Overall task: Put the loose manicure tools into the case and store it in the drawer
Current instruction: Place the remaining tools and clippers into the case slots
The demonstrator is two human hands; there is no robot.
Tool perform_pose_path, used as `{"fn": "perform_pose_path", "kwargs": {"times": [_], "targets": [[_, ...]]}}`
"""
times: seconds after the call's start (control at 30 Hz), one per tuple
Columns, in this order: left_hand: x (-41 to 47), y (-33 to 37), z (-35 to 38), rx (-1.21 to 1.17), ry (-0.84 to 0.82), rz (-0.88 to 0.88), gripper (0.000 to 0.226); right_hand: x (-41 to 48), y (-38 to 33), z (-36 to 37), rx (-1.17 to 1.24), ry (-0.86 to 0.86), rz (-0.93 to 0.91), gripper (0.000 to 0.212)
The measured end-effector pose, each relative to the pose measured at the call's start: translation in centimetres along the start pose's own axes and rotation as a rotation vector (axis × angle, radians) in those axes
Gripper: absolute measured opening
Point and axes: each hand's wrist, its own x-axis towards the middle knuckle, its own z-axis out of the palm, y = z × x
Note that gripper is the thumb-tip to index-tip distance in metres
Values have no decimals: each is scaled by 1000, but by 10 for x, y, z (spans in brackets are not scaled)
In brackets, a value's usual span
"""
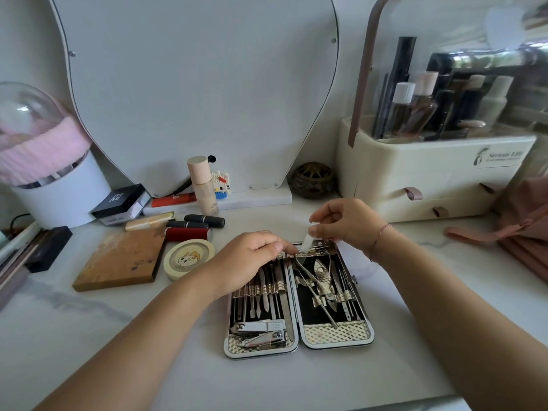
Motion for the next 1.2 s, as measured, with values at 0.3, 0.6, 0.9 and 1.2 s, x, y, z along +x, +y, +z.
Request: {"fn": "perform_pose_path", "kwargs": {"times": [0.3, 0.6, 0.9, 1.2], "targets": [[-1, -1, -2, -40, -20, -18, 30, 2, -7, 0, 3, -106, -43, 15], [2, -2, 0, 73, 40, 10, 21, 7, -7, 14, -40, -130, -51, 18], [5, -7, 0, 123, 45, 53, 22, 3, -11, 20, -234, -216, -107, 25], [8, -9, 0, 156, 112, 44, 19, -12, -22, 6, -631, -276, -253, 29]]}}
